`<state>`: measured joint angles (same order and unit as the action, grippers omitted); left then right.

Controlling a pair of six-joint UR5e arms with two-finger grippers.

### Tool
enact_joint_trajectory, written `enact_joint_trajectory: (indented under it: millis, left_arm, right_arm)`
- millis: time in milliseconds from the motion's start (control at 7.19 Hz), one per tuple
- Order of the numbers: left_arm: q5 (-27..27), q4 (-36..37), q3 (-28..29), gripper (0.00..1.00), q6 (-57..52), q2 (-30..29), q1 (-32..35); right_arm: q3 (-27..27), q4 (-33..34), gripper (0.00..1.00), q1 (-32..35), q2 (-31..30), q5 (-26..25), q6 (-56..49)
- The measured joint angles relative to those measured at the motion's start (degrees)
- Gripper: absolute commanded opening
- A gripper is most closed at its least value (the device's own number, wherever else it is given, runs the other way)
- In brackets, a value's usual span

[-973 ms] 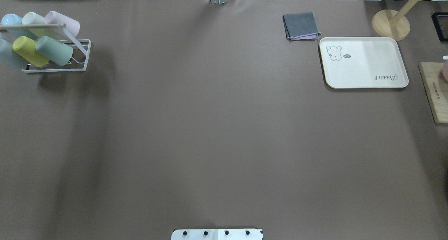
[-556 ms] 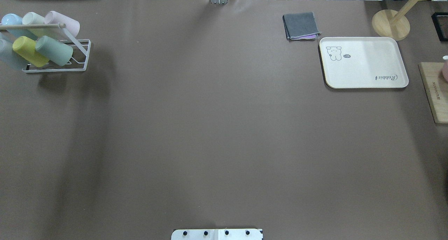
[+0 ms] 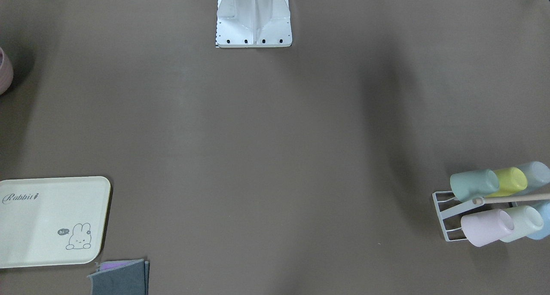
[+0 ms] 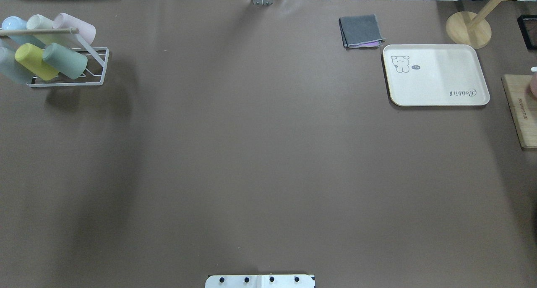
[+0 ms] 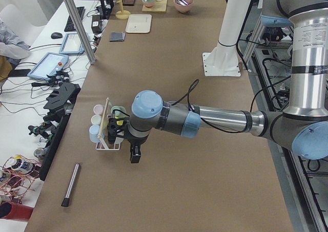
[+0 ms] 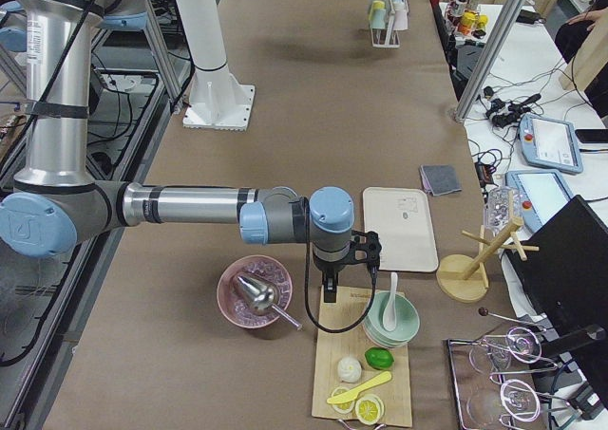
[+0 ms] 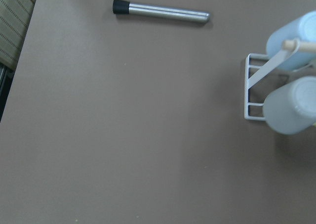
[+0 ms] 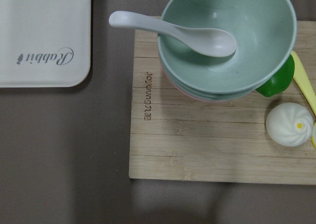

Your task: Pick up and place green cup on tray

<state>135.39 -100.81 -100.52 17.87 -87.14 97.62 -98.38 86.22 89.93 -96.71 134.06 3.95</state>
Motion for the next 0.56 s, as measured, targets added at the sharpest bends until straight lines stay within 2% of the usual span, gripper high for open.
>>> enact_joint_trajectory:
  millis: [278, 556]
  left_arm:
    - [0.8, -2.5, -0.3, 0.97, 1.9, -2.2, -2.2]
    - [0.5, -3.4, 0.0, 0.97, 2.3, -6.5, -7.6]
  right_arm:
    - [0.7, 0.0, 1.0, 0.0, 0.2, 0.0, 0.0]
    - [1.4, -0.1, 0.98, -0.6, 2.0, -0.3, 0.1]
